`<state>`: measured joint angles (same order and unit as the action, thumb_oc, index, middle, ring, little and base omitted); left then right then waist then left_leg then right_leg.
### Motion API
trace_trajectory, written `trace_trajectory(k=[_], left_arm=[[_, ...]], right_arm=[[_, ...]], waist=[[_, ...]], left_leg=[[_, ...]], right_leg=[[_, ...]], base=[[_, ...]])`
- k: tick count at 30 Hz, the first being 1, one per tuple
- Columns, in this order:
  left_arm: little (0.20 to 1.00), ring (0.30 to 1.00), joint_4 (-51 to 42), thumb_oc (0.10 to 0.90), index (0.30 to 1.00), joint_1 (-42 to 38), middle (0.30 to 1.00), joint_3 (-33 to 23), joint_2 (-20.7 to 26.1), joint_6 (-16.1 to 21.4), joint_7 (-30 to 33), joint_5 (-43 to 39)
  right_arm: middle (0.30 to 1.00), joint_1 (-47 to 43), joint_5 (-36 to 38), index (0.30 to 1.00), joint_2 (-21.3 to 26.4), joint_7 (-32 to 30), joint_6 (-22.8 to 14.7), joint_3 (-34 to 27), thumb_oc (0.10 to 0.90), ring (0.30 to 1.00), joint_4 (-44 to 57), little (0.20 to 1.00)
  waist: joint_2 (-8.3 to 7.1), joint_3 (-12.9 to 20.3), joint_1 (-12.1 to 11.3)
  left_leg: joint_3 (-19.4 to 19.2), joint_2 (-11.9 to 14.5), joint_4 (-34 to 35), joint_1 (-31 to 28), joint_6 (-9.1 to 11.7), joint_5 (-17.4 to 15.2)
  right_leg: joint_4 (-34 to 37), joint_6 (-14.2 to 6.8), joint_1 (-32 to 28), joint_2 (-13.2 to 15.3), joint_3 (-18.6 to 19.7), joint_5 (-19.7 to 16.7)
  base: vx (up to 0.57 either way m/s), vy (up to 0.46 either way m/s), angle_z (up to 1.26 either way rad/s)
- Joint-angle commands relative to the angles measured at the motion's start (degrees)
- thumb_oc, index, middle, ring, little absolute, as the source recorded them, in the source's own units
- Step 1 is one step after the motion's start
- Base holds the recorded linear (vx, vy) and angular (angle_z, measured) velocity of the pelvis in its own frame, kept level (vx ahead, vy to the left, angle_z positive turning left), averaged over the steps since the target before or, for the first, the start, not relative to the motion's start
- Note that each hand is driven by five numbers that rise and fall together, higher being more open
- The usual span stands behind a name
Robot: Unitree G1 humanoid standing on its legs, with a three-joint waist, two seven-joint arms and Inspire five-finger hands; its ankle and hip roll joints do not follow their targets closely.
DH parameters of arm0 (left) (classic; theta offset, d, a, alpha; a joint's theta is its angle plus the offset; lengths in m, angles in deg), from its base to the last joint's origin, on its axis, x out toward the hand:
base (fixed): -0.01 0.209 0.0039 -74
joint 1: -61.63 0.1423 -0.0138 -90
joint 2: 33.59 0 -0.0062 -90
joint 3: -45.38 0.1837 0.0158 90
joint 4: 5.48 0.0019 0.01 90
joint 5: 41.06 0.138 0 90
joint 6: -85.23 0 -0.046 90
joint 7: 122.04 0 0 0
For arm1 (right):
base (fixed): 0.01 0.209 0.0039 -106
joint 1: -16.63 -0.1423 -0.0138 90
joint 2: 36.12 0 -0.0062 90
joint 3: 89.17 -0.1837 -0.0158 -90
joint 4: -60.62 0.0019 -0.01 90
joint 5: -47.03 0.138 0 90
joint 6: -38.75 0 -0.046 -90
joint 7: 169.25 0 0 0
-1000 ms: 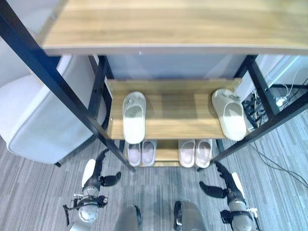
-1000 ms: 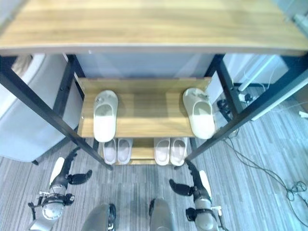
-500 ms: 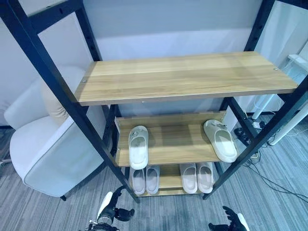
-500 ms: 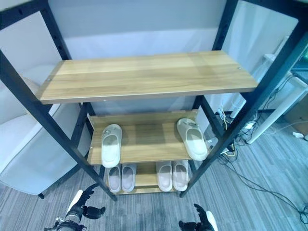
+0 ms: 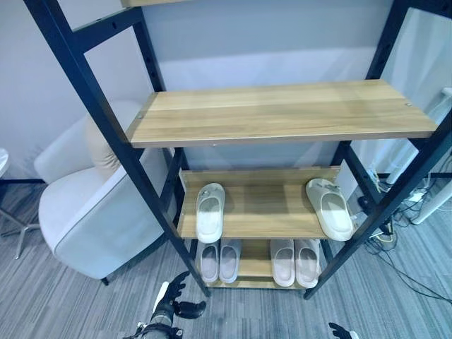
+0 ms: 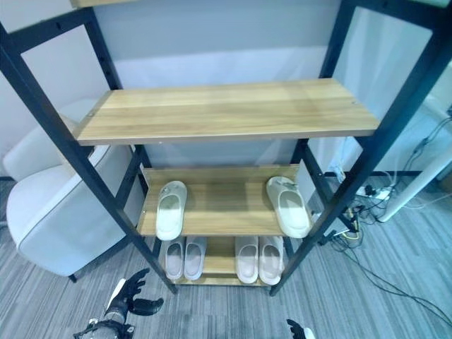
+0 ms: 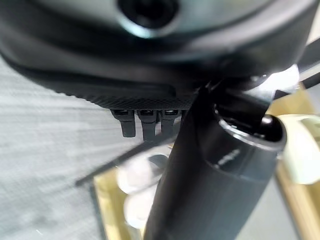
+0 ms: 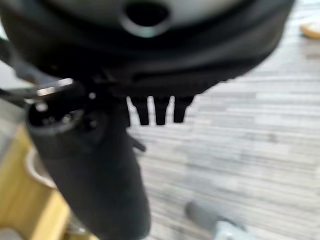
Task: Arrange the slippers neatly on the shoe rack.
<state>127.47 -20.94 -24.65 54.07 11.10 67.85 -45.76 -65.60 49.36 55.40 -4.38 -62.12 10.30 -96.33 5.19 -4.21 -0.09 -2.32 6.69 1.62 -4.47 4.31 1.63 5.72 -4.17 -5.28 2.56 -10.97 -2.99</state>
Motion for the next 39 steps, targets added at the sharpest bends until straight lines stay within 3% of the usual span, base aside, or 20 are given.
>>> trace_trajectory(k=[1,2,3,4,5,7,10,14,19,22,25,26,28,29,33,39], left_arm=[[0.9,0.9,-7.5,0.8,0.9,-4.8,0.9,-0.1,2.6,3.6,-1.0,-2.1],[0.9,0.9,-8.8,0.8,0.9,-4.5,0.9,0.6,2.8,3.7,-1.5,-1.4],[0.9,0.9,-8.8,0.8,0.9,-4.5,0.9,0.6,2.8,3.7,-1.5,-1.4],[0.9,0.9,-9.7,0.8,0.9,-4.4,0.9,1.1,2.8,3.8,-1.9,-0.8],[0.9,0.9,-9.7,0.8,0.9,-4.4,0.9,1.1,2.8,3.8,-1.9,-0.8],[0.9,0.9,-11.8,0.8,0.9,-4.6,0.9,1.1,3.0,3.8,-2.1,-0.9],[0.9,0.9,-14.3,0.8,0.9,-4.3,0.9,1.4,3.4,3.7,-2.2,-0.5],[0.9,0.9,-16.0,0.8,0.9,-4.0,0.9,1.9,4.8,3.4,-2.9,1.0],[0.9,0.9,-18.8,0.8,0.9,-4.9,0.9,2.5,6.3,3.3,-3.9,0.7],[0.9,0.9,-18.9,0.8,0.9,-5.7,0.9,3.3,6.4,3.2,-4.3,0.7],[0.9,0.9,-19.6,0.8,0.9,-7.5,0.9,4.2,6.6,3.4,-4.3,-0.1],[0.9,0.9,-20.8,0.8,0.9,-8.4,0.9,5.0,7.2,3.5,-4.0,0.2],[0.9,0.9,-21.0,0.8,0.9,-9.2,0.9,5.5,7.6,3.6,-3.8,0.6],[0.9,0.9,-21.5,0.8,0.9,-9.5,0.9,6.1,7.7,3.5,-3.9,1.1],[0.9,0.9,-24.9,0.8,0.9,-8.9,0.9,5.9,8.3,3.6,-5.0,-0.1],[0.9,0.9,-31.2,0.8,0.9,-6.9,0.9,6.1,8.5,3.7,-7.9,-4.9]], right_arm=[[0.9,-2.9,-1.3,0.9,1.5,-1.5,-0.7,0.8,0.8,0.9,-1.1,0.9],[0.9,-3.0,-1.5,0.9,2.2,-1.3,-0.6,0.7,0.8,0.9,-1.2,0.9],[0.9,-3.0,-1.5,0.9,2.2,-1.3,-0.6,0.7,0.8,0.9,-1.2,0.9],[0.9,-2.8,-1.1,0.9,2.4,-1.4,-0.5,0.1,0.8,0.9,-1.8,0.9],[0.9,-2.8,-1.1,0.9,2.4,-1.4,-0.5,0.0,0.8,0.9,-1.8,0.9],[0.9,-3.0,0.1,0.9,2.2,-1.3,0.2,-0.8,0.8,0.9,-2.2,0.9],[0.9,-3.8,-1.1,0.9,2.0,-1.4,1.1,0.0,0.8,0.9,-2.7,0.9],[0.9,-3.9,-1.3,0.9,1.2,-0.8,1.5,0.3,0.8,0.9,-3.0,0.9],[0.9,-5.5,-3.0,0.9,-0.1,-0.3,2.6,1.9,0.8,0.9,-4.2,0.9],[0.9,-5.6,-3.5,0.9,-0.3,-0.3,2.8,1.7,0.8,0.9,-4.7,0.9],[0.9,-6.1,-3.2,0.9,-0.3,-0.6,3.0,1.0,0.8,0.9,-5.1,0.9],[0.9,-6.0,-2.7,0.9,-0.4,-0.6,3.4,0.5,0.8,0.9,-5.4,0.9],[0.9,-5.8,-2.4,0.9,-0.5,-0.7,3.4,0.1,0.8,0.9,-5.5,0.9],[0.9,-5.3,-2.3,0.9,-0.7,-0.4,3.5,0.0,0.8,0.9,-5.8,0.9],[0.9,-4.6,-2.8,0.9,-0.8,0.0,3.8,0.2,0.8,0.9,-6.4,0.9],[0.9,-3.8,-2.5,0.9,-0.3,0.0,3.6,0.1,0.8,0.9,-6.8,0.9]], waist=[[-4.65,-2.4,-0.8],[-4.89,-2.6,-0.8],[-4.89,-2.6,-0.8],[-5.11,-2.4,-0.4],[-5.12,-2.3,-0.4],[-4.78,-2.2,-0.4],[-3.52,-1.9,-0.9],[-3.95,-0.4,-1.0],[-4.36,-2.0,-1.5],[-3.63,-2.2,-1.4],[-2.68,-2.6,-1.2],[-2.66,-2.8,-0.8],[-3.24,-2.8,-0.4],[-4.16,-2.1,-0.2],[-4.89,-0.4,-0.3],[-4.51,1.0,-0.3]], left_leg=[[1.9,-0.7,-6.3,4.4,1.9,-0.5],[2.1,-3.0,-7.8,4.8,0.9,-2.5],[2.1,-3.0,-8.0,4.9,0.9,-2.6],[-0.4,-5.9,-9.8,6.6,-0.3,-3.7],[-0.4,-5.9,-10.0,6.8,-0.3,-3.9],[-5.0,-8.2,-10.2,8.5,-1.8,-4.3],[-2.1,-11.3,-5.9,6.8,-3.2,-4.6],[-2.4,-11.1,-1.5,4.1,-4.4,-3.7],[-3.3,-9.8,-0.5,3.8,-5.3,-3.4],[-2.8,-9.1,0.2,3.7,-5.4,-3.4],[-2.1,-7.2,-0.3,4.2,-5.0,-4.0],[-1.4,-6.5,-1.2,4.2,-4.6,-4.7],[-0.9,-6.9,-2.2,4.4,-4.5,-5.2],[-0.6,-7.5,-2.4,4.2,-4.5,-5.7],[0.0,-7.6,-1.6,4.1,-3.8,-4.8],[0.4,-6.1,2.4,2.0,-2.5,-2.6]], right_leg=[[-2.2,-0.4,-1.1,0.1,0.5,7.3],[-2.2,-0.3,-0.9,0.4,0.4,7.0],[-2.2,-0.4,-0.9,0.4,0.4,7.0],[-2.1,-0.5,-1.1,1.0,-0.4,7.0],[-2.1,-0.6,-1.0,1.0,-0.4,7.0],[-2.6,-0.6,-0.2,0.9,-0.4,6.9],[-4.4,-0.8,1.6,-0.5,0.7,6.8],[-4.9,-1.2,1.3,-1.2,1.4,7.4],[-14.8,-2.7,6.3,-0.3,1.4,8.9],[-15.3,-3.5,7.3,1.4,2.9,8.2],[-14.7,-4.5,8.9,5.0,5.8,6.6],[-13.3,-4.9,9.0,7.9,6.9,5.0],[-11.8,-5.3,7.7,8.6,7.5,4.3],[-10.0,-5.8,6.9,8.3,8.4,3.8],[-5.4,-6.0,4.8,7.7,7.7,2.8],[-0.7,-5.3,1.9,5.5,6.6,2.6]], base=[[-0.09,-0.109,0.1],[-0.06,-0.067,0.08],[-0.04,-0.054,0.12],[-0.02,-0.016,0.12],[-0.03,-0.018,0.26],[-0.02,0.041,0.21],[0.06,0.057,-0.11],[0.11,0.036,-0.04],[-0.01,0.019,-0.22],[-0.02,-0.057,-0.04],[-0.02,-0.164,0.05],[0.03,-0.161,0.12],[0.04,-0.151,0.25],[0.05,-0.139,0.36],[0.06,-0.13,0.25],[0.05,-0.137,0.02]])
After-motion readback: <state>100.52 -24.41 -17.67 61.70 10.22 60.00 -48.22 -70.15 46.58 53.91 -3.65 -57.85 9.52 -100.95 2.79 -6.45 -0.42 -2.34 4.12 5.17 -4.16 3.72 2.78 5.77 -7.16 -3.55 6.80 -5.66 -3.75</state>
